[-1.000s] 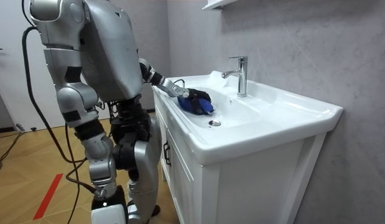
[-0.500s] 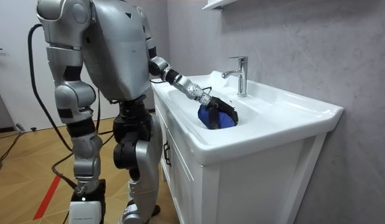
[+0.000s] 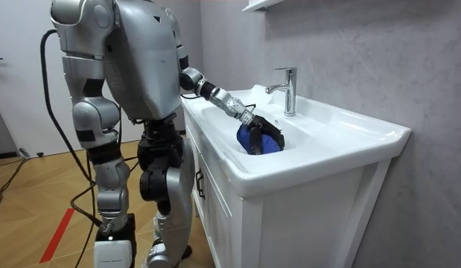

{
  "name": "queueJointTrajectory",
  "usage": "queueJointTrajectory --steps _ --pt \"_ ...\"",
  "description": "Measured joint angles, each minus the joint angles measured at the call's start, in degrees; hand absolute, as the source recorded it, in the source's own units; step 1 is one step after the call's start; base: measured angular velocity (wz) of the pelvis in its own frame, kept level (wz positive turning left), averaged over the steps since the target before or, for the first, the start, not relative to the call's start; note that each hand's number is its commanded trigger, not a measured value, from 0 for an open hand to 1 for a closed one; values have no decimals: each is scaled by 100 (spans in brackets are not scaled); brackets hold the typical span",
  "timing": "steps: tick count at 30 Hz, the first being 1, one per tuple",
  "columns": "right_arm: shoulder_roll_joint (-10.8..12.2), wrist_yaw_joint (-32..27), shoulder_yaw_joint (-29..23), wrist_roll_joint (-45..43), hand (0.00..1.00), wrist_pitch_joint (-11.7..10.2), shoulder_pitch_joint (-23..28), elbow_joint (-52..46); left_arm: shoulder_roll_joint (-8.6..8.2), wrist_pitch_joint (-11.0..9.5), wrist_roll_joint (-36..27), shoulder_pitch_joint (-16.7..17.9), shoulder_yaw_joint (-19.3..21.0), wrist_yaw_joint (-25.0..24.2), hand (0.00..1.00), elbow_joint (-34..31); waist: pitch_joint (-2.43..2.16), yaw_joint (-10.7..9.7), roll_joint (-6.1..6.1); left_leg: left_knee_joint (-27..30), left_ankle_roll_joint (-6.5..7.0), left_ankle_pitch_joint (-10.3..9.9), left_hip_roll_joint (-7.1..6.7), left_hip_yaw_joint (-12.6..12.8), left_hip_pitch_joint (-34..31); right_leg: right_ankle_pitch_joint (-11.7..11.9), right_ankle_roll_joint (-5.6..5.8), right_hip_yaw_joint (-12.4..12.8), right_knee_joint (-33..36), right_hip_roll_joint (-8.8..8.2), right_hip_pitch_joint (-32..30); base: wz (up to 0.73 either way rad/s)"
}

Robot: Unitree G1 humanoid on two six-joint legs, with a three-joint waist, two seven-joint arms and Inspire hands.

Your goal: Wipe basin

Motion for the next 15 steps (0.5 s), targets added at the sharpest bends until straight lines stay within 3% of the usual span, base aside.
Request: queueJointTrajectory --steps 6,15 --pt "-1 -6 -1 -7 0 46 -16 7 -5 201 16 -10 -13 -183 100 -185 -10 0 48 0 0 0 1 -26 -21 0 0 -11 -3 1 -10 2" --pt "-13 -128 -1 14 0 46 29 74 -22 213 425 -8 -42 -179 100 -173 -1 -2 34 0 0 0 4 -25 26 0 -1 -2 16 8 7 -1"
